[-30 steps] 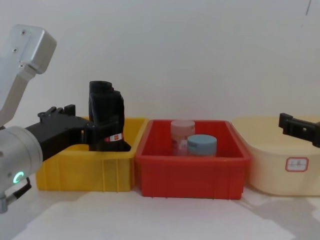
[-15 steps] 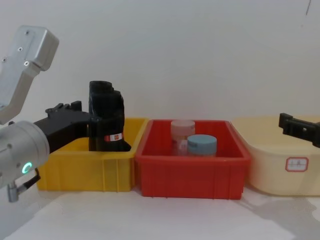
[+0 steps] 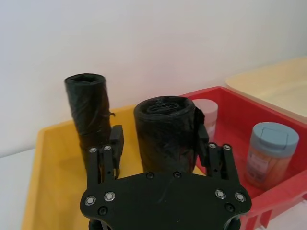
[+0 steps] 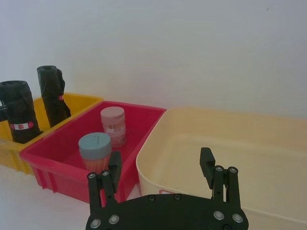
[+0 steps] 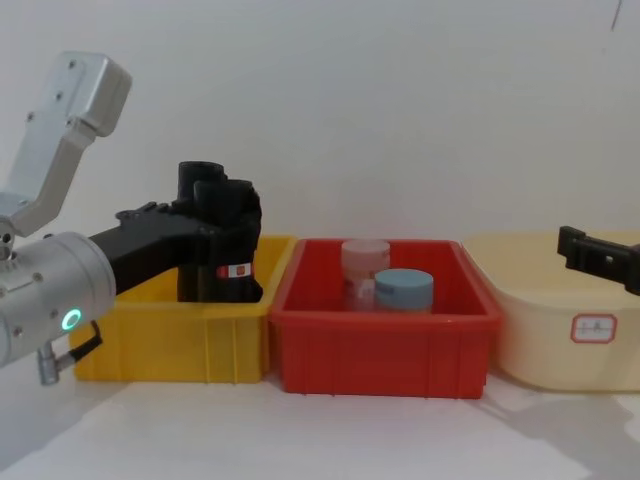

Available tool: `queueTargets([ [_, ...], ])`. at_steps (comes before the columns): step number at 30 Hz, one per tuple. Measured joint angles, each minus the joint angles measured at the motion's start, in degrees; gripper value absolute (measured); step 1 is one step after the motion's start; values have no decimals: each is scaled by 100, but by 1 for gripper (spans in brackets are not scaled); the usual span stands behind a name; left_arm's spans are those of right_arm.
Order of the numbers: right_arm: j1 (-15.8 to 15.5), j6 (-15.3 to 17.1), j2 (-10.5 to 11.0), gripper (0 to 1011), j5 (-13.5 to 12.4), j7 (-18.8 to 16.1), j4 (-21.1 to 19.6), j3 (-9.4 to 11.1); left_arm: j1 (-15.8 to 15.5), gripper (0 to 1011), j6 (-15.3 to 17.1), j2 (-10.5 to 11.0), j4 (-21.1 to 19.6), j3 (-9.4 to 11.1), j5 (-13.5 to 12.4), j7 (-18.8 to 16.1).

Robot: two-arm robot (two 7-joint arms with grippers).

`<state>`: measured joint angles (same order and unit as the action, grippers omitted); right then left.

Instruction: Pick up the garbage bag with the one hand and transfer it to the other hand.

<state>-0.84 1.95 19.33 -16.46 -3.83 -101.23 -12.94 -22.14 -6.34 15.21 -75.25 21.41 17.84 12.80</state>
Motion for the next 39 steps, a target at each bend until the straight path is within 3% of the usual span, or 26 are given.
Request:
queueTargets([
  [13, 0, 0, 0, 1001, 0, 0, 0, 0, -316, 560, -127, -115, 466, 15, 247, 660],
  [24, 0, 0, 0, 1001, 0, 0, 0, 0, -363, 488, -107, -118, 397, -40, 309, 848],
  [39, 0, 0, 0, 1002, 0, 0, 0, 0, -642, 411, 328, 132, -465, -67, 129, 1012],
])
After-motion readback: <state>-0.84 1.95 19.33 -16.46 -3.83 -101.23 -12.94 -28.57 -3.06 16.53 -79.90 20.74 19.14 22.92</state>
